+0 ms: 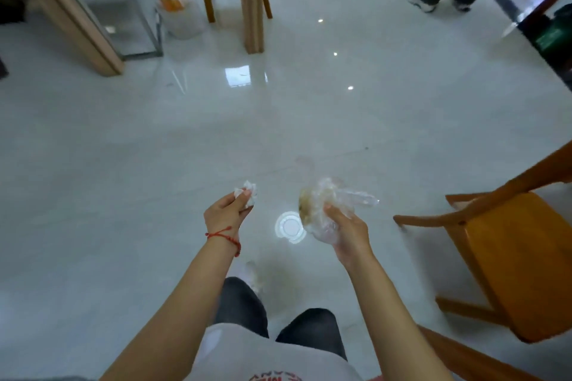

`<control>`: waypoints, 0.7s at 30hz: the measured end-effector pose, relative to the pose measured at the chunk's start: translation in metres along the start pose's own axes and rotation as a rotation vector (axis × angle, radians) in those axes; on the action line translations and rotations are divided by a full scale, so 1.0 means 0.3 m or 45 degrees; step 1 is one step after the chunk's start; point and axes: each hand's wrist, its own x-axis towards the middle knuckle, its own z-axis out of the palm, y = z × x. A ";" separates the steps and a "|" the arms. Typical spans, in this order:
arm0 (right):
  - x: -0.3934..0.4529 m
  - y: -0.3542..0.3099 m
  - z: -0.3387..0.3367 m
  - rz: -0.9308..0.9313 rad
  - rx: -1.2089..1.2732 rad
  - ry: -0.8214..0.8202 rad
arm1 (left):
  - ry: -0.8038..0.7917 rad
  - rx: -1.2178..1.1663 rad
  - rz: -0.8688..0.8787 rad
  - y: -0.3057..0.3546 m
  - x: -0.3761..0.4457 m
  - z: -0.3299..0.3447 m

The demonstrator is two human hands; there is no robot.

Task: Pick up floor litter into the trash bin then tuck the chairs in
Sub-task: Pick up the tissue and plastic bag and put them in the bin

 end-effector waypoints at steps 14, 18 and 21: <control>0.299 -0.247 0.549 -0.004 -0.225 -0.081 | 0.162 -0.152 0.030 0.324 0.454 0.015; 0.450 -0.359 0.634 0.001 -0.196 -0.119 | 0.125 -0.146 0.059 0.404 0.580 0.142; 0.561 -0.465 0.701 0.015 -0.171 -0.147 | 0.144 -0.146 0.066 0.474 0.677 0.252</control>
